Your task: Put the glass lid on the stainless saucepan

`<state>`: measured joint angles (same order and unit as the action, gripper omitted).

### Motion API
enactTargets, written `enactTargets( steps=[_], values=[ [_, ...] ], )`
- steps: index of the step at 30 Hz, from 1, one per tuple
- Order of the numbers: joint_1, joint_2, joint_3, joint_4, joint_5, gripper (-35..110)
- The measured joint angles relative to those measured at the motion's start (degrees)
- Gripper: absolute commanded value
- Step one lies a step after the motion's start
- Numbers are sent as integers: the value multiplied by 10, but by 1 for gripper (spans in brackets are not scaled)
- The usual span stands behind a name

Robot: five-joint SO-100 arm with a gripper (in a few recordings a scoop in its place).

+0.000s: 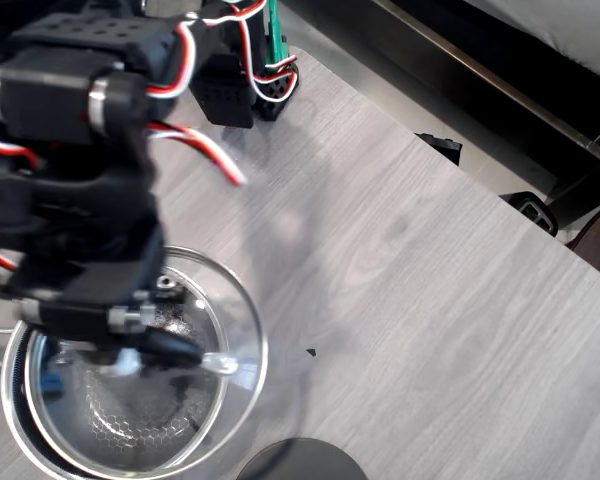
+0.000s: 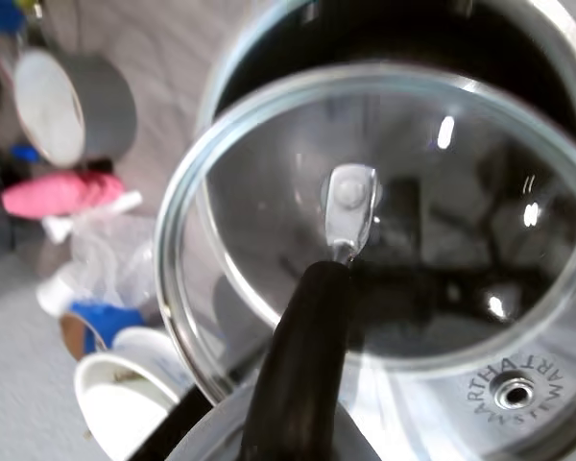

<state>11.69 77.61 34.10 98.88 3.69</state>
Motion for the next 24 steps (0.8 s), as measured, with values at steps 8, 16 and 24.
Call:
enactTargets(
  steps=[8,16,24],
  values=[
    [27,-9,0,-16,2,0],
    [45,-56,0,-29,-3,0],
    [46,-74,0,-45,0,0]
  ],
)
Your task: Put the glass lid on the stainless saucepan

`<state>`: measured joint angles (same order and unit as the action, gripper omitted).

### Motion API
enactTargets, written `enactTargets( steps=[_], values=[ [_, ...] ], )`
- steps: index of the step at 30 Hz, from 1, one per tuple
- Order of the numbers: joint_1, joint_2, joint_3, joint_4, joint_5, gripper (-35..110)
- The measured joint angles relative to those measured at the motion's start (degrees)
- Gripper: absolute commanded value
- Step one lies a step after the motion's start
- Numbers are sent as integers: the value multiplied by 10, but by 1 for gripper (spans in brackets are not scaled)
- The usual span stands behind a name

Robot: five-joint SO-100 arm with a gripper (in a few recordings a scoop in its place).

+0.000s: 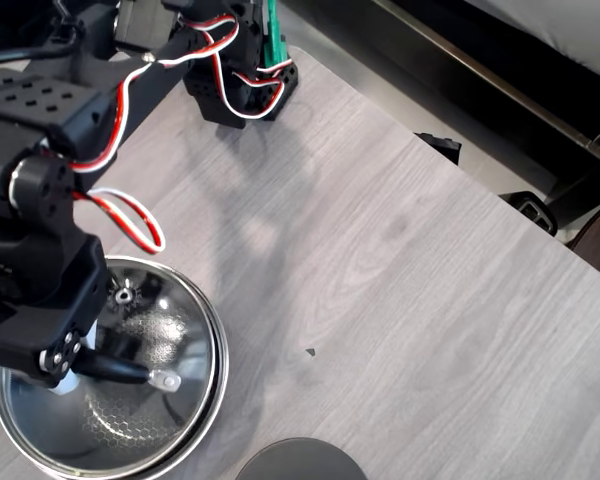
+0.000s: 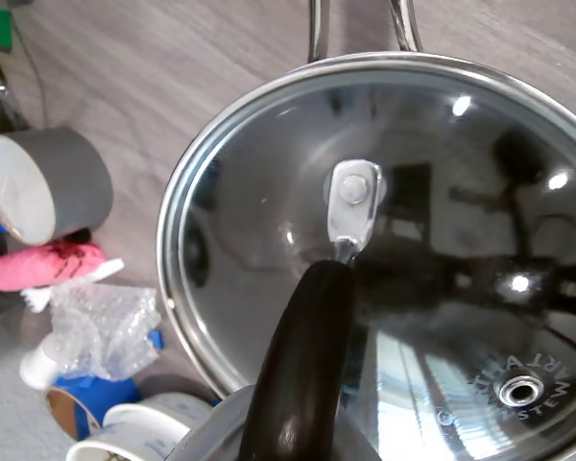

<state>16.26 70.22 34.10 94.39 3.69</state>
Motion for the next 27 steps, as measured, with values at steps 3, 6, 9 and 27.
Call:
enactTargets(
  steps=[3,6,9,27],
  values=[
    [-2,-7,-1,0,-3,0],
    [-3,-20,0,-2,-2,0],
    [-2,-21,0,-2,-3,0],
    [-13,-28,-53,73,-4,19]
  ],
)
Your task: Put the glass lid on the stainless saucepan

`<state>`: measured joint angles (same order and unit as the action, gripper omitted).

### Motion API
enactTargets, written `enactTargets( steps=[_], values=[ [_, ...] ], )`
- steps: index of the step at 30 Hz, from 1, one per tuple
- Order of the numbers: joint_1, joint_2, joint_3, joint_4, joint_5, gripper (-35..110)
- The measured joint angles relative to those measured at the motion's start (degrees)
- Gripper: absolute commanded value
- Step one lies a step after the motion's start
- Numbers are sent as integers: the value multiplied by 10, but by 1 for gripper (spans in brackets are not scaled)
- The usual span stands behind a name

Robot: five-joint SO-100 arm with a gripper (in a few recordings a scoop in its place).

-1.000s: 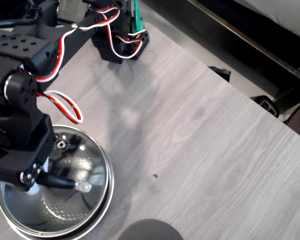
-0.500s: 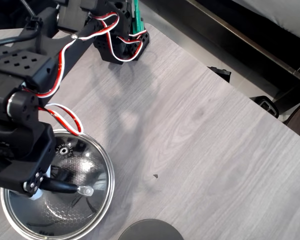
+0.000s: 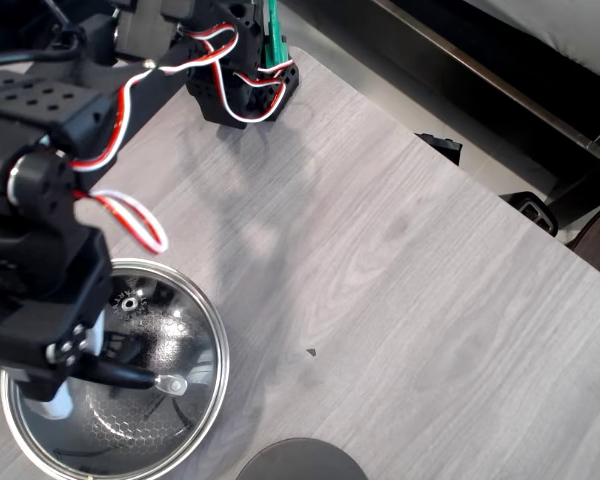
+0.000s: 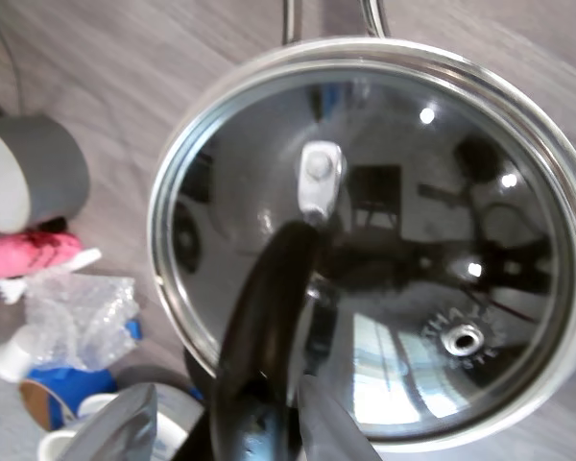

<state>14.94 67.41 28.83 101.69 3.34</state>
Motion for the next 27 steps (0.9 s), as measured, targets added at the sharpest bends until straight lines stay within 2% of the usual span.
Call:
enactTargets(
  steps=[7,12,15,19,22,27],
  values=[
    [-7,47,30,6,1,19],
    [-37,151,112,6,0,18],
    [-67,253,203,6,4,1],
    [-126,405,385,-33,26,0],
    [-193,592,629,-134,33,0],
    [-202,844,1006,-251,24,0]
  ],
)
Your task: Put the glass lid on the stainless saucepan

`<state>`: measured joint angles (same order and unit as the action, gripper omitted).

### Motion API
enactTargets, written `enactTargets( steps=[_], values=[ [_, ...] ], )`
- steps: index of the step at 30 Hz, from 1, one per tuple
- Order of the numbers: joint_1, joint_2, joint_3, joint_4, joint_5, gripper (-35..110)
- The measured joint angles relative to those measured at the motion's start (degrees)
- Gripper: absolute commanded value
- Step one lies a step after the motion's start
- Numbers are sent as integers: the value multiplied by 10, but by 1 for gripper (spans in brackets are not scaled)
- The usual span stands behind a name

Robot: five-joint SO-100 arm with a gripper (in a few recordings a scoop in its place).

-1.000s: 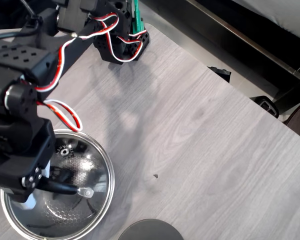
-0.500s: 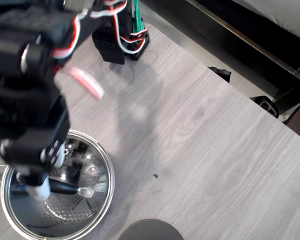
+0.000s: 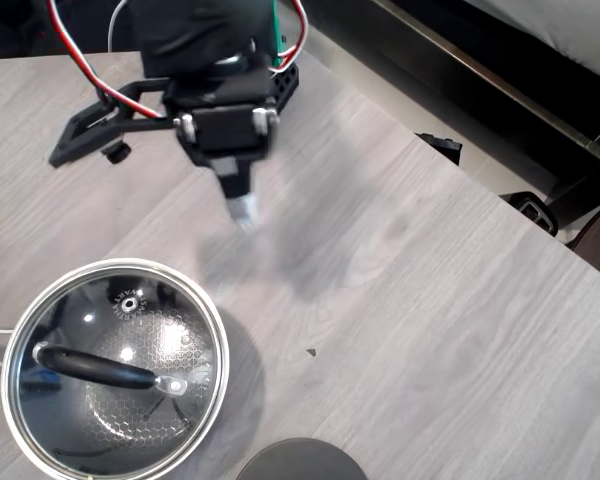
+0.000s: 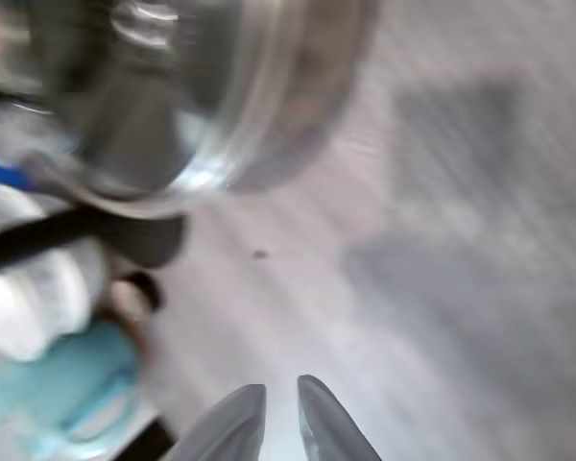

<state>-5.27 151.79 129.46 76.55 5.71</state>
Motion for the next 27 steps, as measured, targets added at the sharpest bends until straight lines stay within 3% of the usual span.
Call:
enactTargets(
  steps=[5,10,20,27],
  values=[
    [10,229,231,-31,-9,0],
    [23,358,338,-31,-15,0],
    [25,378,439,-50,-22,0],
    [24,378,470,-62,25,0]
  ],
)
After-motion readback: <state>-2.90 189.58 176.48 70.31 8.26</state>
